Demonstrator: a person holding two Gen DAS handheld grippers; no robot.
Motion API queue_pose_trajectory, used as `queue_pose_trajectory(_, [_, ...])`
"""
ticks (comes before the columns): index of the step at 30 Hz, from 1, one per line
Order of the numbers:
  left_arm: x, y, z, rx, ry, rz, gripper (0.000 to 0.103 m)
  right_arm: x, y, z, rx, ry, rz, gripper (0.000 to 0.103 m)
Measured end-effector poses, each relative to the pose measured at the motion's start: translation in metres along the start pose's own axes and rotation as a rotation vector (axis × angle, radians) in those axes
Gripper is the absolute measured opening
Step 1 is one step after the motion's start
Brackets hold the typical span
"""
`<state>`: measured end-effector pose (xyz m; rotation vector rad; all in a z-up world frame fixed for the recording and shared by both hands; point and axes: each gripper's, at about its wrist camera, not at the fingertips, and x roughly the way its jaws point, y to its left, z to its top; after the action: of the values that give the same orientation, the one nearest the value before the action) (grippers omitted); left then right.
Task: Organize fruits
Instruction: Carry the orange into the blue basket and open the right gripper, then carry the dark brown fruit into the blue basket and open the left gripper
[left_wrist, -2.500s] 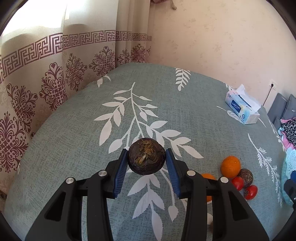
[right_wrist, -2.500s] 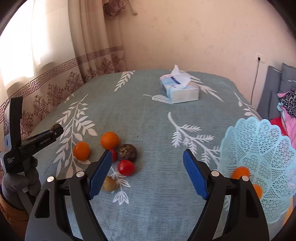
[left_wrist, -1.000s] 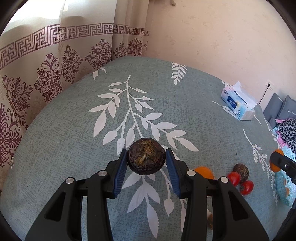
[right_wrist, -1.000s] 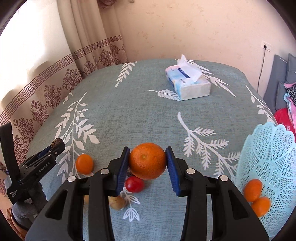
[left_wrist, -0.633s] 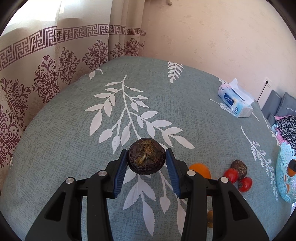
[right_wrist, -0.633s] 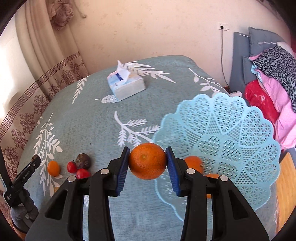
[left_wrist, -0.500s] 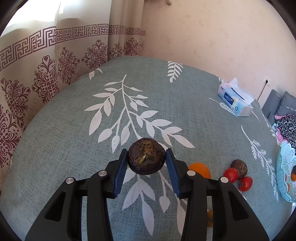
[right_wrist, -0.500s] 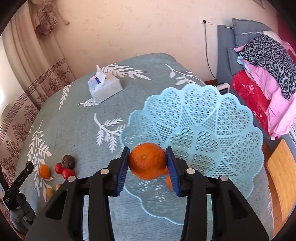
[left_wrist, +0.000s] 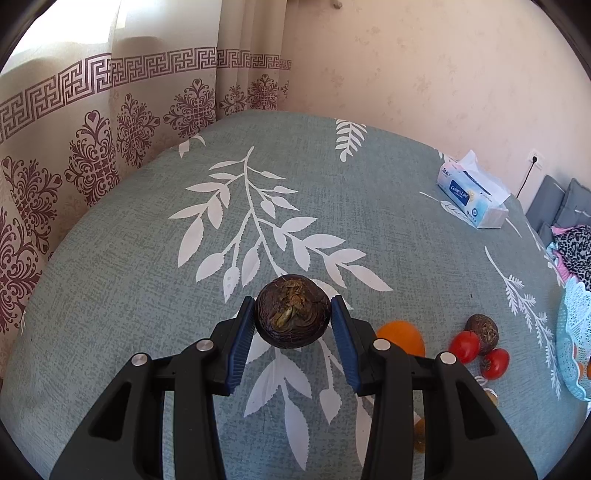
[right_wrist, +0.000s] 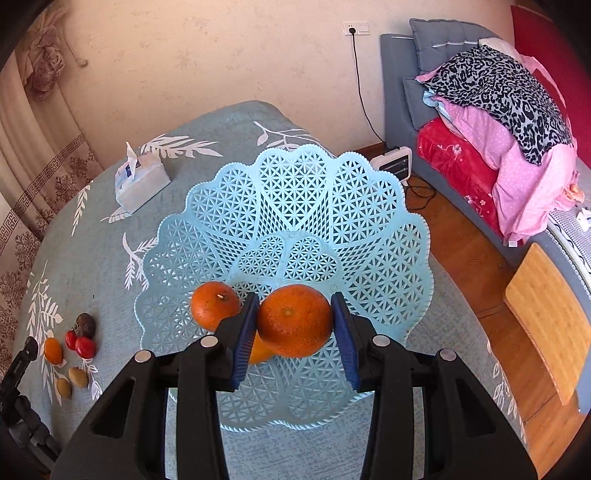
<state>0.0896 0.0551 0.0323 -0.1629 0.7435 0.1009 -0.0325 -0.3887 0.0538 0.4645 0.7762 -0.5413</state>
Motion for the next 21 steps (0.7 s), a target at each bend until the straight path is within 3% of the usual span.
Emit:
queue_pose_trajectory(3, [0.000, 0.000, 0.000, 0.000, 0.000, 0.000, 0.042, -0.004, 0.000, -0.001, 0.004, -0.012, 0.007, 0.043])
queue_pose_trajectory(6, [0.000, 0.000, 0.000, 0.000, 0.000, 0.001, 0.042, -0.010, 0.000, -0.003, 0.005, -0.047, -0.006, 0.054])
queue_pose_trajectory(15, [-0.004, -0.001, -0.001, 0.003, -0.022, 0.006, 0.042, -0.032, -0.004, -0.014, -0.009, -0.160, -0.056, 0.054])
queue_pose_trajectory(21, [-0.021, -0.009, -0.004, 0.014, -0.061, 0.007, 0.042, -0.059, -0.002, -0.024, -0.050, -0.319, -0.126, 0.054])
